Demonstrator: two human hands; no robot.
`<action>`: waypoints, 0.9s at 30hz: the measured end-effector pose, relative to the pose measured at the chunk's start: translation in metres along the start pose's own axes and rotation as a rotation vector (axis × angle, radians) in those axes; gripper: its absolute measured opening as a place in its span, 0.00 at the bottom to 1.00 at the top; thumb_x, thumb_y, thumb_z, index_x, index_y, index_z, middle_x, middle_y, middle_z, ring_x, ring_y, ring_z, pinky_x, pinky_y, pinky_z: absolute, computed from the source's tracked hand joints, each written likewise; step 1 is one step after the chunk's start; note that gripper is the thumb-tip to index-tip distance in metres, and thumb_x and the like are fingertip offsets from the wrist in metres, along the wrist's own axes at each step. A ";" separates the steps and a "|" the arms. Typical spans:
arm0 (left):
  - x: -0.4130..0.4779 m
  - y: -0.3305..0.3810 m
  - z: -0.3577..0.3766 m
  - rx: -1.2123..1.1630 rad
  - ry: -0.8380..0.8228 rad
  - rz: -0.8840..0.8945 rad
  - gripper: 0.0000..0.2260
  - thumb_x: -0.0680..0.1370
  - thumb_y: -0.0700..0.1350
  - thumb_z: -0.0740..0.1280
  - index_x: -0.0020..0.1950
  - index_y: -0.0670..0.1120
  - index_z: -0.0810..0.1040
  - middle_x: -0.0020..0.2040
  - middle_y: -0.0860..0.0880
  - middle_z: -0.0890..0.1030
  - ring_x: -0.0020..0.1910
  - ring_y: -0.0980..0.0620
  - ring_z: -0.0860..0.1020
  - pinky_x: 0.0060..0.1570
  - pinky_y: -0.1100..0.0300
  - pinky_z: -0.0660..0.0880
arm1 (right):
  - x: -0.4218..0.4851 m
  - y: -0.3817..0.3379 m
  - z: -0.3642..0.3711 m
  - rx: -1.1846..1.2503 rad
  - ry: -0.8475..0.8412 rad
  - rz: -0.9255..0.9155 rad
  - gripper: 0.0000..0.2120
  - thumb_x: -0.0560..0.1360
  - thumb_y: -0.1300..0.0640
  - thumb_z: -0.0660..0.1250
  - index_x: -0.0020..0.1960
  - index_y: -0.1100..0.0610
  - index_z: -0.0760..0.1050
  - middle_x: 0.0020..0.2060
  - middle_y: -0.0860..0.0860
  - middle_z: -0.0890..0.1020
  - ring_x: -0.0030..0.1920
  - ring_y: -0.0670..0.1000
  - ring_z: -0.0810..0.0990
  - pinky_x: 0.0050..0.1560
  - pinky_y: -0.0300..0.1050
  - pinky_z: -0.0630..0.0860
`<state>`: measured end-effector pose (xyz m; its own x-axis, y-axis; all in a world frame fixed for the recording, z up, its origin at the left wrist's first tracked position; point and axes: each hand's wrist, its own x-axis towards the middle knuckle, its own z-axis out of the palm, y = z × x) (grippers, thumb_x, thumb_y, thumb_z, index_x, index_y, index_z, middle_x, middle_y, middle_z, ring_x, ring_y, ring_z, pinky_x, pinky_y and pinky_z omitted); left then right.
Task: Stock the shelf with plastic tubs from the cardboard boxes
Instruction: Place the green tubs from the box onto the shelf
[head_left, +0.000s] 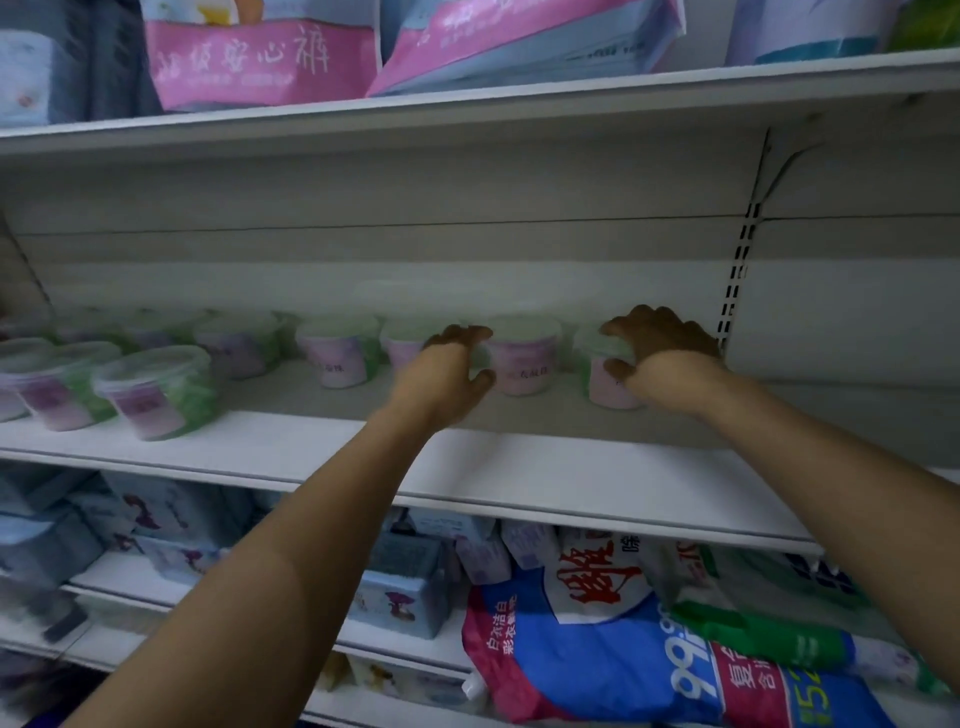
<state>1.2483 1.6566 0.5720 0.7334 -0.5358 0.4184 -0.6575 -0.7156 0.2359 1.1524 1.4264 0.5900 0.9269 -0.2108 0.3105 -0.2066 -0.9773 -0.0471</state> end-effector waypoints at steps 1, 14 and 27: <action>-0.013 -0.004 -0.008 0.031 0.057 -0.008 0.24 0.78 0.51 0.64 0.73 0.51 0.65 0.66 0.45 0.74 0.60 0.43 0.76 0.55 0.50 0.76 | -0.006 -0.011 -0.002 0.029 0.052 -0.030 0.24 0.77 0.49 0.62 0.72 0.49 0.63 0.66 0.53 0.69 0.64 0.56 0.68 0.60 0.50 0.67; -0.263 -0.168 -0.149 0.215 0.233 -0.273 0.19 0.77 0.58 0.62 0.67 0.56 0.69 0.55 0.57 0.79 0.42 0.53 0.80 0.38 0.55 0.76 | -0.081 -0.275 -0.002 0.296 0.199 -0.367 0.21 0.76 0.46 0.63 0.67 0.47 0.65 0.59 0.47 0.77 0.53 0.56 0.79 0.47 0.49 0.74; -0.546 -0.399 -0.278 0.325 0.111 -0.774 0.19 0.76 0.56 0.66 0.66 0.57 0.70 0.52 0.58 0.81 0.50 0.50 0.80 0.45 0.55 0.74 | -0.137 -0.622 0.082 0.403 -0.074 -0.673 0.22 0.77 0.44 0.61 0.69 0.45 0.63 0.58 0.48 0.77 0.51 0.55 0.78 0.45 0.52 0.78</action>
<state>1.0622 2.3590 0.4936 0.9238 0.1931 0.3306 0.1178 -0.9650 0.2345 1.1794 2.0613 0.4986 0.8337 0.4422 0.3307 0.5231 -0.8242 -0.2167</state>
